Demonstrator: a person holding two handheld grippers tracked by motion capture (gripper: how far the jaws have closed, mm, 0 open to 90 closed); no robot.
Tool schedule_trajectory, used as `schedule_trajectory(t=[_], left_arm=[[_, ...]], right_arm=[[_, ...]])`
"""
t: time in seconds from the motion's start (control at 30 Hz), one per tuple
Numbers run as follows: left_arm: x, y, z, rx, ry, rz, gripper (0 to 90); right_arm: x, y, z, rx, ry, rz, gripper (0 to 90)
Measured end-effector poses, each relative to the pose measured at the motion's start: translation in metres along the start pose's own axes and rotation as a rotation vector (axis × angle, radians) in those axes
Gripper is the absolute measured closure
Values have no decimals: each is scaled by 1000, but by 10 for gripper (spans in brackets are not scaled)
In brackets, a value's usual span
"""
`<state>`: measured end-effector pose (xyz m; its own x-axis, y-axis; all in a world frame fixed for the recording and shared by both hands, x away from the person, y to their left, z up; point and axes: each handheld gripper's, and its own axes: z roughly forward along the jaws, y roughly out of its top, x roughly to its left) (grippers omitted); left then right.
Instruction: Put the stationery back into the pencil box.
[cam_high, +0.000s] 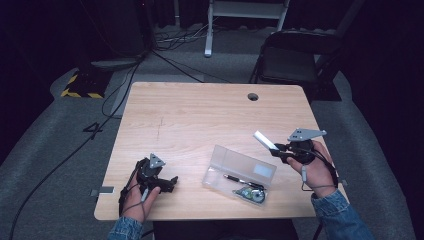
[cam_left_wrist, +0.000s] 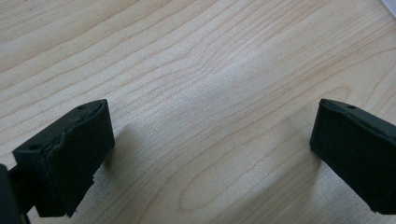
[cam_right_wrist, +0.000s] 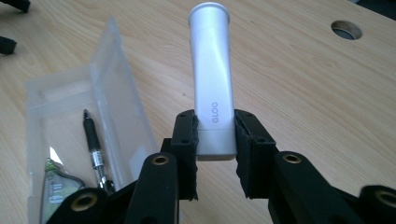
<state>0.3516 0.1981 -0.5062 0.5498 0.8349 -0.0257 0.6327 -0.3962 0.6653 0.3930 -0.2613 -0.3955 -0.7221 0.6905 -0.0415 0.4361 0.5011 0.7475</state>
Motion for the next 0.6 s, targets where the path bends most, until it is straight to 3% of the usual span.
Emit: schedule_trajectory(t=[0.6], left_arm=[[0, 0, 0, 0, 1, 3, 1]], right_arm=[[40, 10, 8, 29, 142, -113, 718]])
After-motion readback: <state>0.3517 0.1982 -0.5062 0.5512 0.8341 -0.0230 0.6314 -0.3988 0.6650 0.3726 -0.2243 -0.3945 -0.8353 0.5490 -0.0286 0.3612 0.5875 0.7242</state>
